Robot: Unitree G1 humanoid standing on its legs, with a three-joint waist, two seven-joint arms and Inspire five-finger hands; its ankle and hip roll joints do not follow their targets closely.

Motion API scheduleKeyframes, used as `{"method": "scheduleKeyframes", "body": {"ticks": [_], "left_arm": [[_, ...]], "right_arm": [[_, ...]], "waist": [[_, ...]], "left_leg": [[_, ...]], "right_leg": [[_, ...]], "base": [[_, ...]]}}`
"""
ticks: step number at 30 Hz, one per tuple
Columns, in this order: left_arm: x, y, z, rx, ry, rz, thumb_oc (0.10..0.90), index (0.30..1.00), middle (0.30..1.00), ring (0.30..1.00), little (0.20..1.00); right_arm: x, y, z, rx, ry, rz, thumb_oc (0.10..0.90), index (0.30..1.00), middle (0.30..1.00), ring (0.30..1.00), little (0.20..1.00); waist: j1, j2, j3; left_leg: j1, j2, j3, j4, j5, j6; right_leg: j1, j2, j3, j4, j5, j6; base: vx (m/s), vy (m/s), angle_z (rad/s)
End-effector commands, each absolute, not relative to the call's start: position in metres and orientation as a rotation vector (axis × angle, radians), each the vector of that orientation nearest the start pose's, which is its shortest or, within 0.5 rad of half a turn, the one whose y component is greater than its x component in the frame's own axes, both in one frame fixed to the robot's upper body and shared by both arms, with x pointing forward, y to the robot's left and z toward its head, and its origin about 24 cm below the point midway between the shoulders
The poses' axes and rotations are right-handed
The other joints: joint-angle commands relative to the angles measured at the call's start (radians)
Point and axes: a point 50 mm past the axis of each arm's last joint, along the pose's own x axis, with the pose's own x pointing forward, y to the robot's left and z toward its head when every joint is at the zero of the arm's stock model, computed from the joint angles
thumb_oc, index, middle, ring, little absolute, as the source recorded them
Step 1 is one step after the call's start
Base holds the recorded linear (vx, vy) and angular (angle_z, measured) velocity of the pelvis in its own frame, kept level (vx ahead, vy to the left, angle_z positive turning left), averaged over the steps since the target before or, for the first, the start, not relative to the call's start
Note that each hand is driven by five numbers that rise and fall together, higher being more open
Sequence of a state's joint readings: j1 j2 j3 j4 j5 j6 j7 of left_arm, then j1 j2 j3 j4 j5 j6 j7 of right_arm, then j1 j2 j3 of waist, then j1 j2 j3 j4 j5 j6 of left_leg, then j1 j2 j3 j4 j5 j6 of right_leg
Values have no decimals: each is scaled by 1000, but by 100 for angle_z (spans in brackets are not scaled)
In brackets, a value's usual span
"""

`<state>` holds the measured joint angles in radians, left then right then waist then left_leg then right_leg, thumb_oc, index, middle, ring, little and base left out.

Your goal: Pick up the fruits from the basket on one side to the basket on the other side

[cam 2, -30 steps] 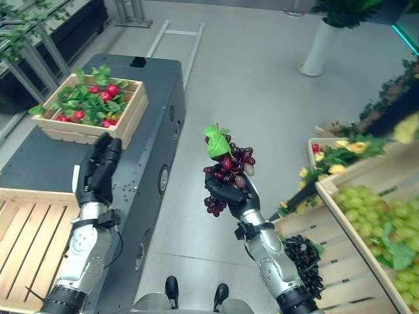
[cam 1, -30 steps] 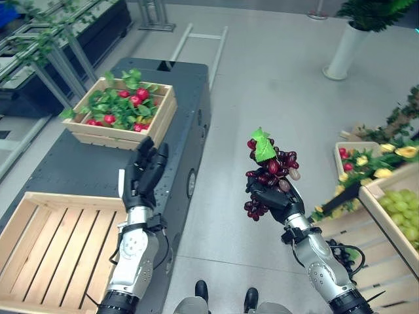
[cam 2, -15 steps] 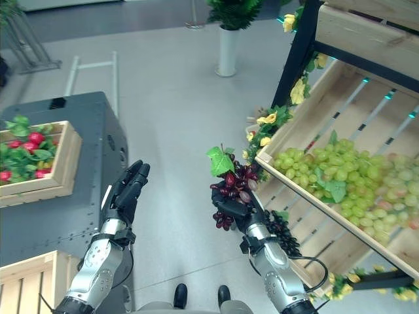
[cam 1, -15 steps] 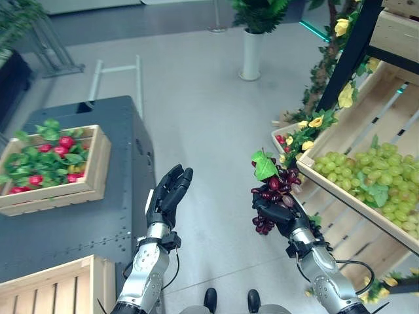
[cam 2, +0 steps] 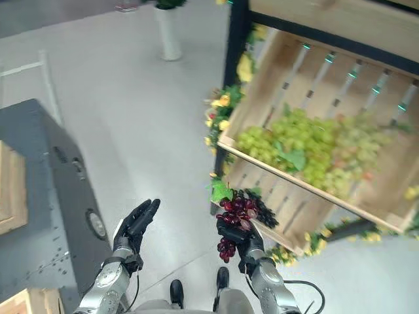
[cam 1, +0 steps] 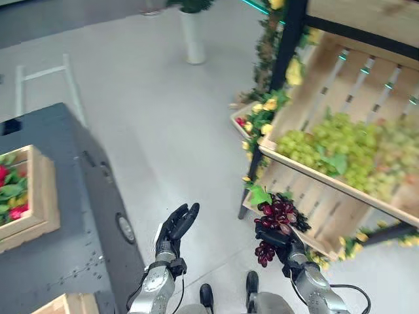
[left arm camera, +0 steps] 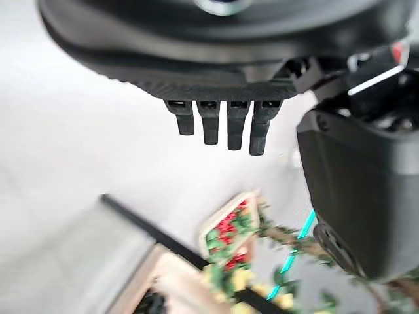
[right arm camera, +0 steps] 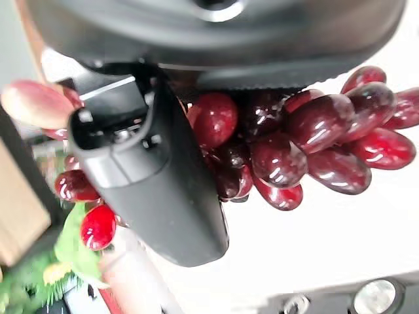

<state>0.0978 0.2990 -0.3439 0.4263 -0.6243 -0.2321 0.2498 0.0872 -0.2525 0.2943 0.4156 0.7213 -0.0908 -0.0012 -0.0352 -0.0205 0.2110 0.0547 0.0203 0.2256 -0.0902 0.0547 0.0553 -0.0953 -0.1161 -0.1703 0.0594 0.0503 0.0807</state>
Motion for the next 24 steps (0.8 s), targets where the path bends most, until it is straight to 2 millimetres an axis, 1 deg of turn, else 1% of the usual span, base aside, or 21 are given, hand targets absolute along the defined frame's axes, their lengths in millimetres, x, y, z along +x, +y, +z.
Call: {"method": "scheduleKeyframes", "body": {"ticks": [1, 2, 3, 4, 6, 8, 9, 10, 11, 12, 13, 14, 15, 16, 18, 19, 21, 22, 24], "left_arm": [[237, 191, -18, -246, 145, 195, 800, 900, 900, 900, 900], [238, 191, -16, -245, 140, 193, 800, 900, 900, 900, 900], [241, 190, -15, -244, 137, 194, 800, 900, 900, 900, 900], [245, 187, -14, -262, 137, 200, 800, 900, 900, 900, 900], [252, 178, -13, -320, 144, 176, 800, 900, 900, 900, 900], [254, 169, -11, -319, 126, 148, 800, 900, 900, 900, 900], [255, 168, -10, -320, 124, 147, 800, 900, 900, 900, 900], [257, 166, -8, -329, 114, 148, 800, 900, 900, 900, 900], [258, 166, -5, -351, 101, 154, 800, 900, 900, 900, 900], [259, 166, -4, -359, 100, 156, 800, 900, 900, 900, 900], [259, 166, -3, -366, 96, 158, 800, 900, 900, 900, 900], [259, 166, -2, -365, 87, 156, 800, 900, 900, 900, 900], [259, 166, -2, -364, 87, 156, 800, 900, 900, 900, 900], [258, 165, -2, -363, 89, 153, 800, 900, 900, 900, 900], [259, 165, -1, -365, 88, 150, 800, 900, 900, 900, 900], [260, 165, 0, -367, 87, 149, 800, 900, 900, 900, 900], [263, 164, 0, -363, 87, 143, 800, 900, 900, 900, 900], [264, 163, 0, -364, 88, 139, 800, 900, 900, 900, 900], [266, 161, 2, -362, 85, 123, 800, 900, 900, 900, 900]], "right_arm": [[242, -149, -24, 495, 232, 55, 400, 300, 300, 300, 300], [244, -149, -23, 493, 229, 53, 400, 300, 300, 300, 300], [248, -151, -22, 485, 229, 39, 400, 300, 300, 300, 300], [252, -150, -19, 493, 223, 31, 400, 300, 300, 300, 300], [260, -153, -10, 496, 167, 2, 400, 300, 300, 300, 300], [267, -158, -1, 501, 123, -30, 400, 300, 300, 300, 300], [268, -159, 0, 500, 117, -36, 400, 300, 300, 300, 300], [272, -162, 5, 496, 93, -53, 400, 300, 300, 300, 300], [277, -166, 12, 494, 57, -67, 400, 300, 300, 300, 300], [278, -167, 14, 491, 46, -73, 400, 300, 300, 300, 300], [281, -170, 18, 484, 21, -81, 400, 300, 300, 300, 300], [288, -171, 28, 478, -14, -82, 400, 300, 300, 300, 300], [290, -172, 32, 476, -31, -85, 400, 300, 300, 300, 300], [294, -175, 40, 469, -65, -88, 400, 300, 300, 300, 300], [304, -181, 62, 463, -149, -87, 400, 300, 300, 300, 300], [306, -183, 67, 460, -171, -84, 400, 300, 300, 300, 300], [316, -187, 89, 457, -245, -79, 400, 300, 300, 300, 300], [318, -188, 93, 457, -260, -80, 400, 300, 300, 300, 300], [323, -190, 108, 446, -315, -92, 400, 300, 300, 300, 300]], "waist": [[39, -6, 39], [42, -11, 47], [49, -17, 68], [46, -15, 87], [45, -11, 130], [41, -4, 160], [40, -3, 165], [38, 2, 189], [37, 7, 213], [38, 9, 217], [40, 11, 229], [42, 12, 246], [43, 12, 251], [46, 13, 260], [49, 16, 276], [50, 17, 279], [50, 22, 293], [50, 23, 295], [51, 26, 300]], "left_leg": [[-65, -36, -25, 201, -170, 13], [-80, -31, -17, 236, -185, 10], [-109, -21, -11, 301, -206, 2], [-124, -15, -17, 327, -212, -1], [-164, -7, -21, 376, -216, -8], [-216, -13, -35, 436, -230, -2], [-226, -14, -38, 446, -233, -1], [-254, -16, -45, 501, -262, -2], [-298, -14, -43, 558, -281, 1], [-309, -14, -42, 571, -287, 3], [-338, -10, -37, 615, -307, 6], [-384, -6, -35, 680, -332, 13], [-396, -5, -36, 694, -339, 16], [-433, -2, -39, 752, -362, 23], [-512, 2, -54, 860, -401, 31], [-523, 3, -56, 873, -407, 34], [-584, 4, -71, 963, -438, 46], [-595, 4, -73, 977, -442, 48], [-631, 4, -79, 1024, -458, 57]], "right_leg": [[57, -8, 3, 22, -41, 15], [61, -10, 0, 13, -40, 14], [64, -12, -3, 14, -43, 10], [52, -5, 5, 44, -56, 5], [25, -8, -11, 104, -86, -15], [-33, -14, -5, 189, -119, -25], [-45, -14, -3, 202, -124, -27], [-78, -16, -3, 265, -155, -29], [-131, -23, -12, 336, -180, -40], [-144, -25, -15, 354, -188, -43], [-177, -32, -26, 409, -209, -50], [-225, -45, -33, 487, -234, -58], [-238, -48, -34, 504, -241, -62], [-275, -56, -37, 566, -263, -72], [-344, -65, -35, 657, -294, -90], [-355, -67, -36, 670, -299, -93], [-419, -69, -29, 756, -325, -110], [-430, -70, -28, 769, -329, -113], [-470, -72, -27, 817, -343, -120]], "base": [[-67, -250, -7], [-39, -228, -3], [-49, -203, 1], [-92, -214, 0], [-102, -126, 4], [-88, -66, 17], [-74, -59, 13], [-110, -61, 2], [-112, -59, 2], [-130, -49, 9], [-106, -44, 17], [-105, -44, 16], [-96, -40, 10], [-77, -39, 4], [-88, -38, 3], [-73, -12, 2], [-63, 8, 5], [-38, 15, 1], [-24, 23, -7]]}}
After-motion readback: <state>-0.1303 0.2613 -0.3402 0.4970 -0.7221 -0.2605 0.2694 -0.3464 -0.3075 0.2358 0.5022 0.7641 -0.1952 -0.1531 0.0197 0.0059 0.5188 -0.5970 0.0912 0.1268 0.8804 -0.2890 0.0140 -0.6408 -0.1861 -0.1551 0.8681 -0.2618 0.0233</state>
